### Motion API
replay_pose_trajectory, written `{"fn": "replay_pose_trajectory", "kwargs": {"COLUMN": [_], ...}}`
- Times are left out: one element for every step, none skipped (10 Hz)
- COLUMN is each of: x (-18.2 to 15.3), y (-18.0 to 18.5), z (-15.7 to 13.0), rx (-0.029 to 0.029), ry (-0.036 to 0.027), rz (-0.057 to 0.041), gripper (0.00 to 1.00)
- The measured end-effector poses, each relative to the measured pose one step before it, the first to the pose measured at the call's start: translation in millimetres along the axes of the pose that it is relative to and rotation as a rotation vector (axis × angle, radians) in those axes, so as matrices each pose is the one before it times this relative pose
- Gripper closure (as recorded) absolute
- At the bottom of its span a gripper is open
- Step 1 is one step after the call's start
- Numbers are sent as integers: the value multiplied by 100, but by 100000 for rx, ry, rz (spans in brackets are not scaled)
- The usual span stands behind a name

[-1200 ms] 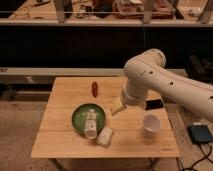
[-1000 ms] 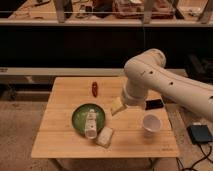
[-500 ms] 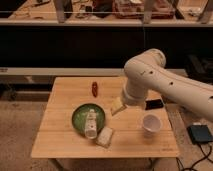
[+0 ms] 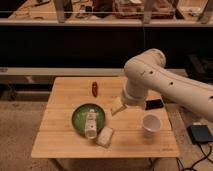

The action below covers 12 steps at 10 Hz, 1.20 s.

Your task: Move the arm in a circular motion

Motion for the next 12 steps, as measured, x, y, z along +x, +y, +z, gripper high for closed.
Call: {"fn": "replay_pose_trajectory", "kwargs": {"x": [3,-1,0,1,-2,-1,8,19,71,57,-67,-189], "y": [-1,2,0,-2,2,1,-6,-4,98,353,563,813], "z": [-2,1,-2,3,0,1,-2,14,249,242,228,249], "rx": [-1,1,-2,4,-2,1,0,9,189,-70,-170,-381], "ry": [7,-1,6,-4,-4,-1,17,52,146,254,-11,-226], "rz": [-1,9,-6,-5,14,-1,-9,-17,122,217,279,916], "gripper": [20,20,20,20,20,20,20,20,20,20,20,20]}}
